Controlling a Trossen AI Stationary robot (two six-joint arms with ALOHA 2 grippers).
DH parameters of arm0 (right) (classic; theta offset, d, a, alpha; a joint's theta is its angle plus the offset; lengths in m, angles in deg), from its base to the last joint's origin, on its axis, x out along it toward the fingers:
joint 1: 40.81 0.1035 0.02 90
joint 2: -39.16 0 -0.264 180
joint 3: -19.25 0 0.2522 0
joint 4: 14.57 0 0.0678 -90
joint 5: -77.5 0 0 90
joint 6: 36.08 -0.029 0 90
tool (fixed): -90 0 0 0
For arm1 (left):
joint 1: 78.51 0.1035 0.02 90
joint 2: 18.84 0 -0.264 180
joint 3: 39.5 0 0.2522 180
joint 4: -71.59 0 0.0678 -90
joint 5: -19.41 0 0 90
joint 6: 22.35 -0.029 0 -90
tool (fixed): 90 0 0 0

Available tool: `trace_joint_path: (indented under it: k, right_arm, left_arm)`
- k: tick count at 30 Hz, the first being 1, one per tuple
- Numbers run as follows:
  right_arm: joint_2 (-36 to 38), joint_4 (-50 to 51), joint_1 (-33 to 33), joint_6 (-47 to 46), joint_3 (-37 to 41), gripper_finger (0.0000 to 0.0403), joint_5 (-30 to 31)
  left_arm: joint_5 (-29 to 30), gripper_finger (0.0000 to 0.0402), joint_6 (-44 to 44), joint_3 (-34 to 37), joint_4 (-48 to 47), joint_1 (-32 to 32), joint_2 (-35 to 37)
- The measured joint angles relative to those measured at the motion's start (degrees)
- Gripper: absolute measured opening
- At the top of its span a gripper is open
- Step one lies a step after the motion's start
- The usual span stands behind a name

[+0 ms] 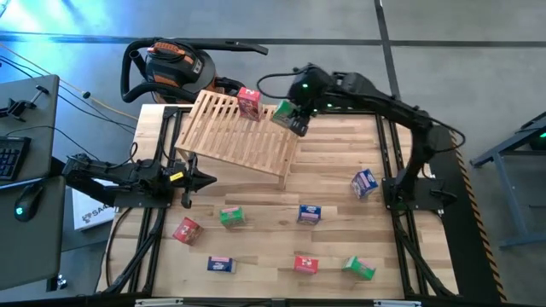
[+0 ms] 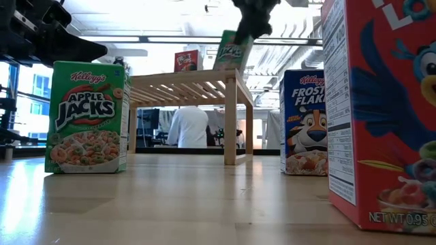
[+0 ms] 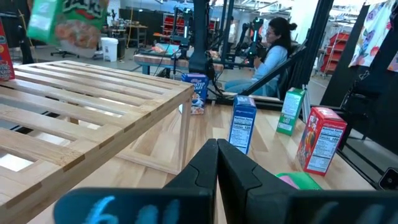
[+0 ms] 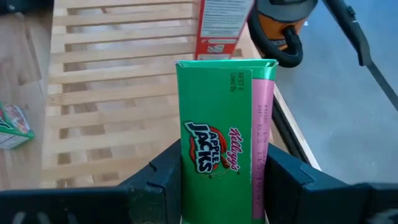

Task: Stack cereal on shelf
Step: Put the top green cereal box on the shelf

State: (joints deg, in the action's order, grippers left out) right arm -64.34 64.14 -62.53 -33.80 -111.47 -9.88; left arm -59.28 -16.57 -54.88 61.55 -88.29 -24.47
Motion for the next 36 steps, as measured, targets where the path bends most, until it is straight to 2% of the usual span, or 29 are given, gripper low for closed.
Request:
trace_joint_path:
  k: [8,13,17,25,30,36]
  right_arm:
    - [-8.46,2.68,-0.27,2.84,-10.33,0.0145,-1.08]
    - [-11.18,3.41,-0.4,4.33,-12.71,0.0153,-1.63]
    - [-11.83,2.56,-0.4,4.58,-12.67,0.0184,-1.22]
    - [-12.02,-0.95,-0.4,4.54,-12.9,0.0245,3.36]
    - [-11.49,-3.01,0.0,6.82,-13.21,0.0252,3.44]
    - [-6.26,-0.01,1.97,8.56,-13.25,0.0244,5.24]
  left_arm:
    - [0.0,0.0,-0.01,0.01,-0.01,0.0,0.0]
    - [0.0,0.0,0.0,0.02,-0.02,0.0,0.0]
    - [0.0,0.0,0.0,0.02,-0.03,0.0,0.0]
    - [0.0,0.0,0.0,0.02,-0.03,0.0,0.0]
    - [0.0,0.0,0.0,0.02,-0.02,0.0,0.0]
    - [0.0,0.0,0.0,0.02,0.1,0.0,0.0]
